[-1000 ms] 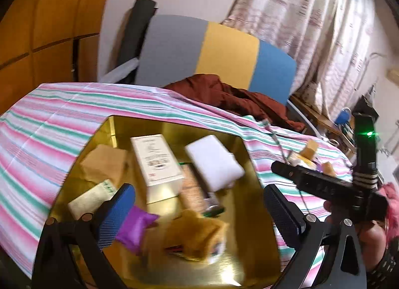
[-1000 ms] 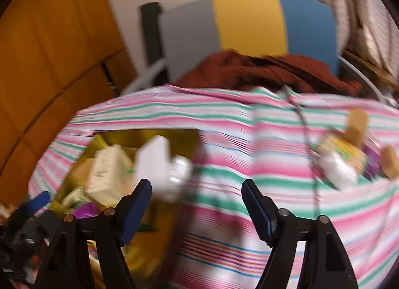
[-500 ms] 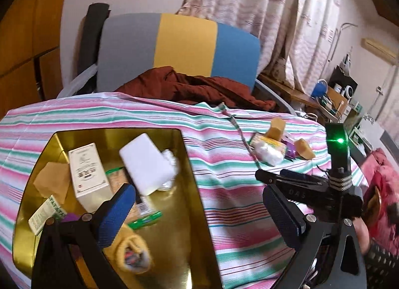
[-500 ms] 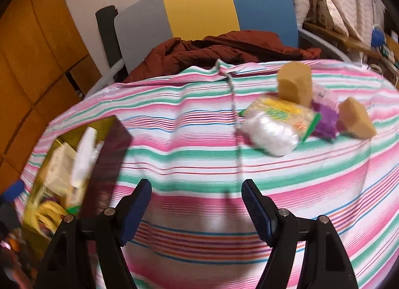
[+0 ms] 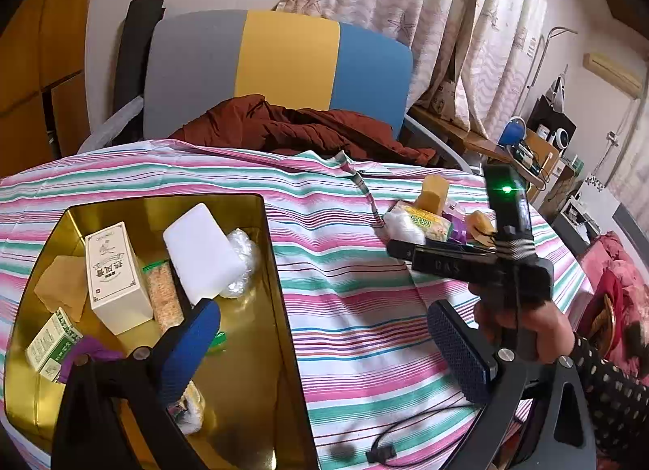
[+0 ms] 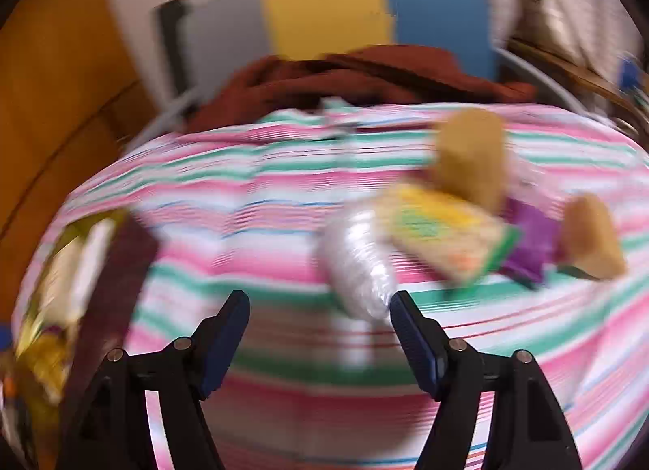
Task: Organize objects
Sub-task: 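Reach the right tool to the WEIDAN cracker packet and grasp it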
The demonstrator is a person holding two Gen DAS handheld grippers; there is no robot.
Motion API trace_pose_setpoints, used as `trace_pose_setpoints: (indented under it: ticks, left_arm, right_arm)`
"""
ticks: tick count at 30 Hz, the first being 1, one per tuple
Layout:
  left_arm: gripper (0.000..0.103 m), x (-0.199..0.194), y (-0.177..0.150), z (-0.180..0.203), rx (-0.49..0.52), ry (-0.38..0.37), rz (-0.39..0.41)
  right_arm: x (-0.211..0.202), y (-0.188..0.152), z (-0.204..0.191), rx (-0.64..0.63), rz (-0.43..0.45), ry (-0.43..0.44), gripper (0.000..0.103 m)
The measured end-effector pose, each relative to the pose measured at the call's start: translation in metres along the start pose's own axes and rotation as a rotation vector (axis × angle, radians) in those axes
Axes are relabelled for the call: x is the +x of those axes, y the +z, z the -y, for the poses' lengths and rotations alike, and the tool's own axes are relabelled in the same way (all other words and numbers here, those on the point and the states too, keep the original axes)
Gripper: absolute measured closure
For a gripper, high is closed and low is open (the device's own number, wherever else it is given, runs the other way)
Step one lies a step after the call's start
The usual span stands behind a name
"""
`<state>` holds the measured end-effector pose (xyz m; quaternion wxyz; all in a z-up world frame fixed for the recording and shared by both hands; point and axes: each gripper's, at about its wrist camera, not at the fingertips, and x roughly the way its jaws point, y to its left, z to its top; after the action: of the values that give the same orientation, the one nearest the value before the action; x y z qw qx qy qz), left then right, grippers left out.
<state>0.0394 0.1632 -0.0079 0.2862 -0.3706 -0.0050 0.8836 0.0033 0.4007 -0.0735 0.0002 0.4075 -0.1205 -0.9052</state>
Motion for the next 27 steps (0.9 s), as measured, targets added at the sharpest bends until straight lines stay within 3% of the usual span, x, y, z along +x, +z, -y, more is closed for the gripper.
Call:
trace_pose_setpoints:
  ticks: [3, 6, 11, 16, 21, 24, 27]
  left_arm:
    - [0.0, 0.001, 0.001, 0.002, 0.003, 0.001, -0.007]
    - [0.0, 0.002, 0.0, 0.004, 0.003, 0.002, -0.011]
    - [0.0, 0.003, 0.001, 0.008, 0.003, 0.0, -0.02]
    - [0.0, 0.006, 0.004, 0.013, 0.018, 0.004, -0.026]
    - [0.0, 0.012, 0.008, 0.019, 0.034, 0.0, -0.04]
    - [0.0, 0.022, 0.011, 0.027, 0.047, -0.007, -0.059]
    - [0.0, 0.033, 0.016, 0.031, 0.047, -0.017, -0.076]
  right_arm:
    - [-0.018, 0.004, 0.006, -0.032, 0.063, -0.02, 0.03]
    - [-0.021, 0.02, 0.033, -0.009, 0.075, -0.135, 0.03]
    - [0.004, 0.044, 0.067, -0.123, -0.056, -0.29, 0.038]
    - [0.032, 0.044, 0.07, -0.248, -0.171, -0.243, 0.038]
    - [0.038, 0.04, 0.076, -0.134, -0.148, -0.193, 0.037]
    - [0.039, 0.028, 0.07, -0.109, -0.136, -0.174, 0.052]
    - [0.032, 0.012, 0.06, -0.097, -0.101, -0.208, 0.054]
